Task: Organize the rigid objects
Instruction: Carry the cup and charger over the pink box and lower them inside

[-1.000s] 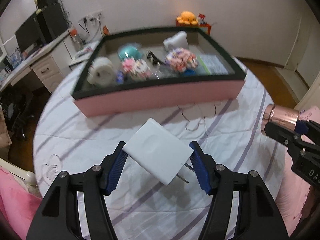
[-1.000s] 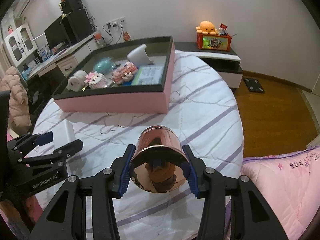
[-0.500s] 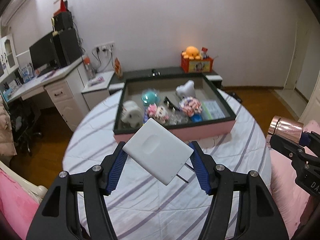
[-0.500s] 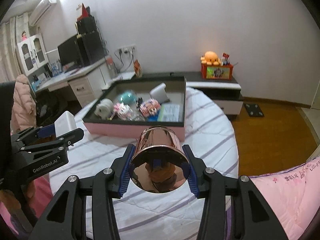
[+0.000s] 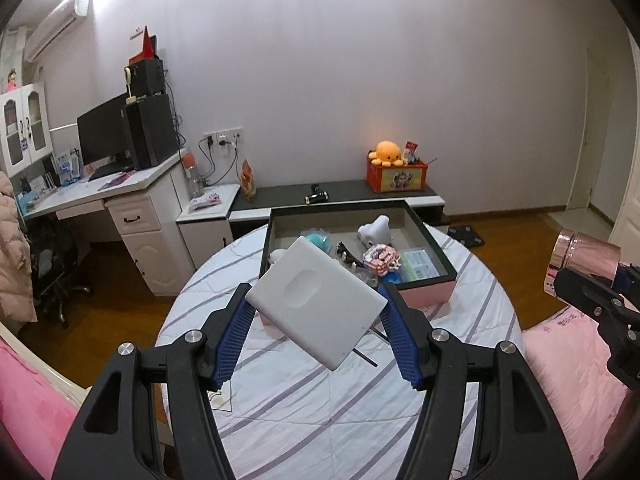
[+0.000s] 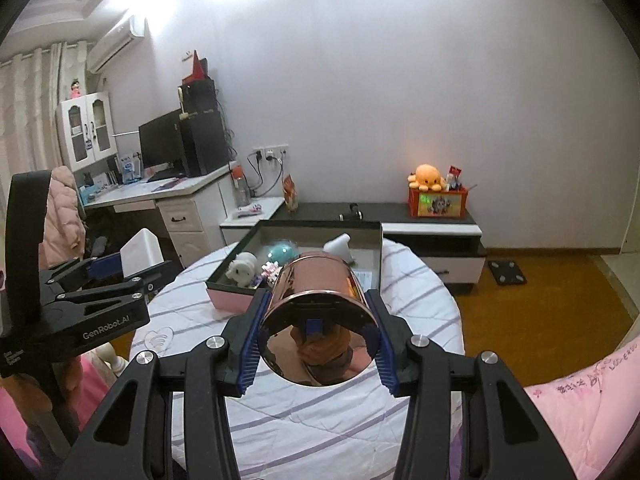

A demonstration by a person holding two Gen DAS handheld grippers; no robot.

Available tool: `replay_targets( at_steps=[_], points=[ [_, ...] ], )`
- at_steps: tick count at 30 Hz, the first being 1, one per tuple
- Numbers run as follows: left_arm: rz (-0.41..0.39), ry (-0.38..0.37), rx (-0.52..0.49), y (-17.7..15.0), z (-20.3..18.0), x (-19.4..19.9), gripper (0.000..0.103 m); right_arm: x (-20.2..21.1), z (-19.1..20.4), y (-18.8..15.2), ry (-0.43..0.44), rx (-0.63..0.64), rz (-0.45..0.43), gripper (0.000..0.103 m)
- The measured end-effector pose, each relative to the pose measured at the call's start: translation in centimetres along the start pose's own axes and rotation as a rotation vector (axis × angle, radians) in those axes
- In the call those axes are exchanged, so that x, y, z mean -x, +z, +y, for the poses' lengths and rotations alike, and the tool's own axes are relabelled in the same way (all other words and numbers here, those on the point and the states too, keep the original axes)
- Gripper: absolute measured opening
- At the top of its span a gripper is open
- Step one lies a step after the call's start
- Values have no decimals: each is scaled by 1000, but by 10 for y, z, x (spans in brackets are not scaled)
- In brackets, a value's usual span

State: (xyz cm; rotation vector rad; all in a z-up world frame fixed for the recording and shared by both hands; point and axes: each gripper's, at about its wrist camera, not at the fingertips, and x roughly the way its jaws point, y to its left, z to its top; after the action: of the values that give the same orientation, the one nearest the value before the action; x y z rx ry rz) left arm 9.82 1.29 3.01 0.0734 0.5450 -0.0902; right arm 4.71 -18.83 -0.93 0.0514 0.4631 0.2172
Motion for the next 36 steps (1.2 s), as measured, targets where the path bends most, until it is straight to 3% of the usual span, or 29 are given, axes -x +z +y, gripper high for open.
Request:
replay_targets(
  at_steps=[22,30,36],
  points=[
    [27,9,0,19,0,-38,64,-27,-11,8,28,-5,7,48],
    [45,7,-18,49,-2,-85,64,-77,-22,25,41,-11,43,48],
    [104,35,-39,72,0,-142,64,-142,-30,44,59,-7,103,48]
  ],
)
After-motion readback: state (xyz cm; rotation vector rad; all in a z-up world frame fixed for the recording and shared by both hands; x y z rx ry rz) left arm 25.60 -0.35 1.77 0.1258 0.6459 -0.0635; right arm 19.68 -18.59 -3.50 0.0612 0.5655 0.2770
